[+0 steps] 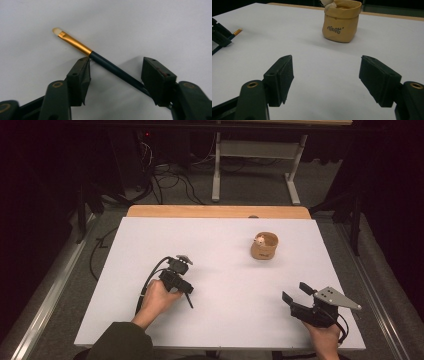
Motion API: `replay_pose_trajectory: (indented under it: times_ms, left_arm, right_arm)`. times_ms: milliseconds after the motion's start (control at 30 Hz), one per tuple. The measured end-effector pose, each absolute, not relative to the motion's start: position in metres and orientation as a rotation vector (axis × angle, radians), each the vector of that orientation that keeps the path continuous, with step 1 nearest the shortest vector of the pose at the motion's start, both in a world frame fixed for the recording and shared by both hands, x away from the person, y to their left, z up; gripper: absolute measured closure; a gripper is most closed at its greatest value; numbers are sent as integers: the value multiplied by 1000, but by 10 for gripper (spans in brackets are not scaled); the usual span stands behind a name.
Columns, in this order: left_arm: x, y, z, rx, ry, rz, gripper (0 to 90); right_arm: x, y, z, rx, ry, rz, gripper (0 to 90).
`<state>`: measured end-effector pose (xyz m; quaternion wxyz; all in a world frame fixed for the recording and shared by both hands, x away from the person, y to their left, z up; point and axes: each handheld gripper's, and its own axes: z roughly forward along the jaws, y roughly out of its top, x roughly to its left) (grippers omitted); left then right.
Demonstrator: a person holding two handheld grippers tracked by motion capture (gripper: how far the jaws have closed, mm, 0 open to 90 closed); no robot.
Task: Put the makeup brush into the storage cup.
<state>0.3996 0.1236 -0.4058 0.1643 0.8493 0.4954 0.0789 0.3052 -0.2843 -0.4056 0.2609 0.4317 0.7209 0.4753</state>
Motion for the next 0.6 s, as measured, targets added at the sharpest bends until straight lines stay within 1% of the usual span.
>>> replay_pose_trajectory:
  times_ms: [200,300,467,600]
  left_arm:
    - [399,124,-405,2420,1395,226,525]
    - [399,124,-405,2423,1388,229,555]
    - [398,126,-404,2423,1377,220,648]
    - [398,125,-404,2426,1369,210,687]
  right_arm:
    - [305,-284,-406,1169,1952,1286,296]
    - [305,-284,-406,1169,1953,1285,296]
    - [305,-284,-406,1168,1954,1288,297]
    - [305,-284,-406,1167,1956,1287,296]
